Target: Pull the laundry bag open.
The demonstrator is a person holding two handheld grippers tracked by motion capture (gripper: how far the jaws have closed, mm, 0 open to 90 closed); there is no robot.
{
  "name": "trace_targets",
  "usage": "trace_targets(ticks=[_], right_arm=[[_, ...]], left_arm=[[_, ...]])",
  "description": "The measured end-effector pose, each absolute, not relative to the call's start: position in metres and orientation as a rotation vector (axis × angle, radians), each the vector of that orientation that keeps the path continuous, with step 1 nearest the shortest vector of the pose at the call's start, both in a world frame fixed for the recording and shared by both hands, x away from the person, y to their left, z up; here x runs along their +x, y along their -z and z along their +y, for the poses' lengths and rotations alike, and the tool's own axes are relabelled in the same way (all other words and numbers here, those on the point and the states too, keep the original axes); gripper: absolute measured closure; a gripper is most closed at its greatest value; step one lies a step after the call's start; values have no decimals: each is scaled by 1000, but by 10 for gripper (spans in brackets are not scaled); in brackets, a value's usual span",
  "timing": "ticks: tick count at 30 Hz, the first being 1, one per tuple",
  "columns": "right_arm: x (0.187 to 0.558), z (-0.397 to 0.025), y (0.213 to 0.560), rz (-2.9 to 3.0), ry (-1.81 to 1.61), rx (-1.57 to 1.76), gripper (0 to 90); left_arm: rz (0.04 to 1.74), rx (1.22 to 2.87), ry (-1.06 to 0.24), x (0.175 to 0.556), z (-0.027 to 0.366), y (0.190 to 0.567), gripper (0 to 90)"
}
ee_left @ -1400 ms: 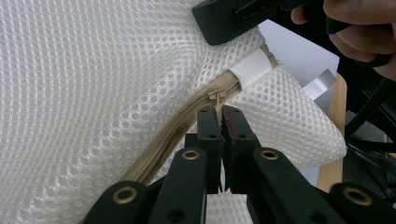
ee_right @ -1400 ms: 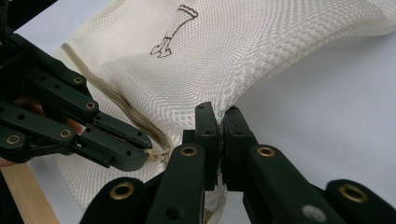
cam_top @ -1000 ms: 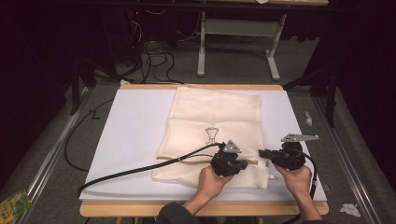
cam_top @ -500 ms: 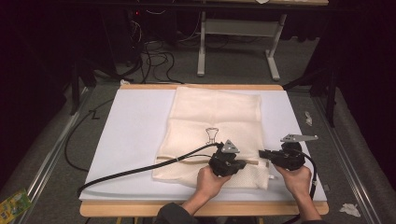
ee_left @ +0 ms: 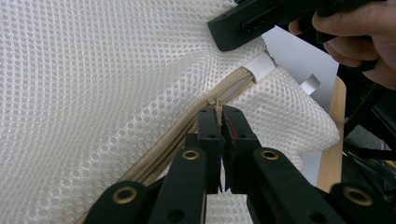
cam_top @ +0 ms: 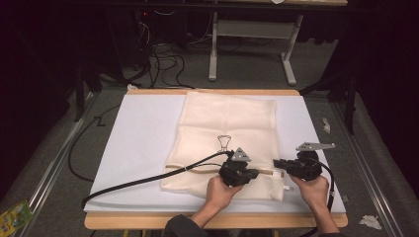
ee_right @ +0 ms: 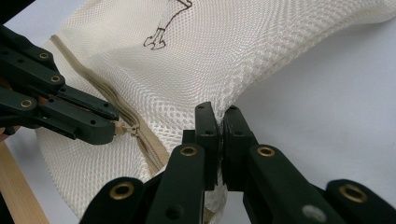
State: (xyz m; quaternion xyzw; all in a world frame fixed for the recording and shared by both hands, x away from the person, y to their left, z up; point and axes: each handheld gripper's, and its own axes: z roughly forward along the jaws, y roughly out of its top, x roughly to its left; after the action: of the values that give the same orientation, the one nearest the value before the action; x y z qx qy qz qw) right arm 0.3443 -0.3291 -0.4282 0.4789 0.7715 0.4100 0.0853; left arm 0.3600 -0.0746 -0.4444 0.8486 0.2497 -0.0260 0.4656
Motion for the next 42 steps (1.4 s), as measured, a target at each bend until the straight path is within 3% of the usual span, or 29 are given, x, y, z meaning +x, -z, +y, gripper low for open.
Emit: trace_targets(ticks=[42], right_arm=[[353,-328,434,2292,-1197,1458,882]], left_arm=[[658,2077,44,364,-49,443,871]])
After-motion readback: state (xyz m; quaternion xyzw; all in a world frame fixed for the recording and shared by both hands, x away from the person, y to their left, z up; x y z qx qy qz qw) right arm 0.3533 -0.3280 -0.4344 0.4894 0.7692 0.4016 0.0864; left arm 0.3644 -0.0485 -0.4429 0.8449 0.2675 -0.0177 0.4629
